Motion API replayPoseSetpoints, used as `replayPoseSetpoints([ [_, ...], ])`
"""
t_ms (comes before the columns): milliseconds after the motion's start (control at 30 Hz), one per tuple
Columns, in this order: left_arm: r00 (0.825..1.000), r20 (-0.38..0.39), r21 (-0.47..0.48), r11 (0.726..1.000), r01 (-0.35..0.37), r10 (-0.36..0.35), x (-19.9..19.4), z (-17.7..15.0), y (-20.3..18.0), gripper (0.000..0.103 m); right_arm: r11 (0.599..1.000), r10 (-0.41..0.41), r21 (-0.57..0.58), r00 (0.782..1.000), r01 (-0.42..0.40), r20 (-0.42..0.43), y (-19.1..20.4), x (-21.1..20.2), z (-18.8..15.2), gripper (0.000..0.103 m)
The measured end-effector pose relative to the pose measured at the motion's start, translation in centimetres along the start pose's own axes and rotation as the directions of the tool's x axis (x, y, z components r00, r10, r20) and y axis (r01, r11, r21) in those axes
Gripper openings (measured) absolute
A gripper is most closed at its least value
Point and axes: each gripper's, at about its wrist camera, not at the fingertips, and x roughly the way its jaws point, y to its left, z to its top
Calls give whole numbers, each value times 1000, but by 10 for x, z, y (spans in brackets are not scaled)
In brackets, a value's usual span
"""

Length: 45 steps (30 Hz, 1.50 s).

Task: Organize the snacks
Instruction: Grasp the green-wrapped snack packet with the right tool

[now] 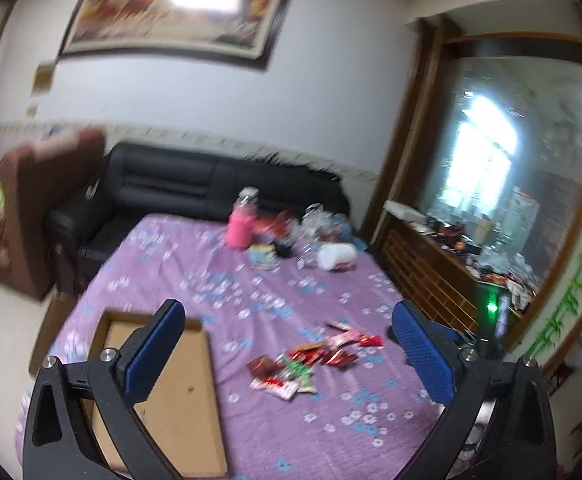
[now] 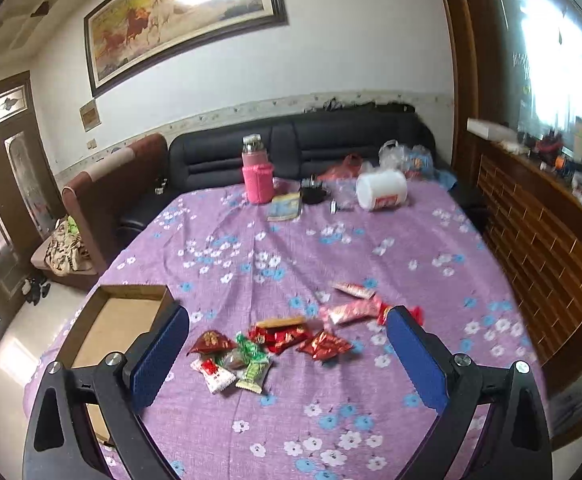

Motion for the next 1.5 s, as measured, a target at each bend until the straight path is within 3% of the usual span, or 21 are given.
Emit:
replayPoseSetpoints([
  [233, 988, -146, -99, 993, -62, 47, 60, -38, 57, 103, 997, 45, 72, 994, -38, -102, -33, 54, -19, 100],
  [333, 980, -194, -89, 994, -67, 49, 89, -53, 68, 102, 994, 88, 78, 982, -76, -170, -33, 85, -27, 87],
  [400, 973, -225, -87, 994, -63, 42, 107, -65, 72, 90, 992, 120, 70, 967, -106, -223, -25, 109, -35, 74],
  [467, 961, -278, -106, 994, -35, 5, 123, -76, 76, 79, 987, 160, 72, 951, -146, -266, -16, 127, -43, 72],
  [533, 948, -317, -128, 992, -11, -30, 136, -84, 80, 76, 981, 193, 67, 934, -181, -302, -3, 145, -52, 71],
  [633, 936, -350, -139, 990, -13, -37, 148, -92, 81, 76, 985, 170, 27, 924, -171, -342, 15, 168, -66, 69],
  [733, 926, -375, -152, 988, -6, -52, 162, -96, 77, 76, 988, 143, 5, 918, -152, -369, 25, 186, -76, 62],
  [833, 913, -404, -141, 990, -3, -55, 180, -100, 68, 76, 988, 151, 27, 906, -153, -395, 27, 201, -82, 46],
  [900, 903, -425, -133, 991, 3, -60, 193, -103, 61, 76, 986, 162, 32, 911, -162, -378, 26, 201, -82, 28],
  [967, 891, -450, -126, 992, 3, -60, 210, -107, 55, 76, 983, 182, 54, 910, -175, -372, 23, 201, -84, 27],
  [1067, 868, -494, -118, 993, 0, -58, 233, -113, 47, 76, 988, 150, 31, 927, -149, -344, 18, 193, -86, 24],
  [1200, 843, -536, -91, 996, 5, -53, 247, -128, 33, 76, 986, 166, 60, 941, -155, -295, 0, 181, -87, 22],
  [1333, 818, -575, -69, 996, -55, 6, 262, -146, 25, 76, 979, 194, 112, 941, -169, -276, -16, 185, -88, 22],
  [1500, 823, -553, 27, 990, -138, 130, 277, -153, 20, 76, 977, 203, 116, 941, -177, -270, -17, 184, -90, 22],
])
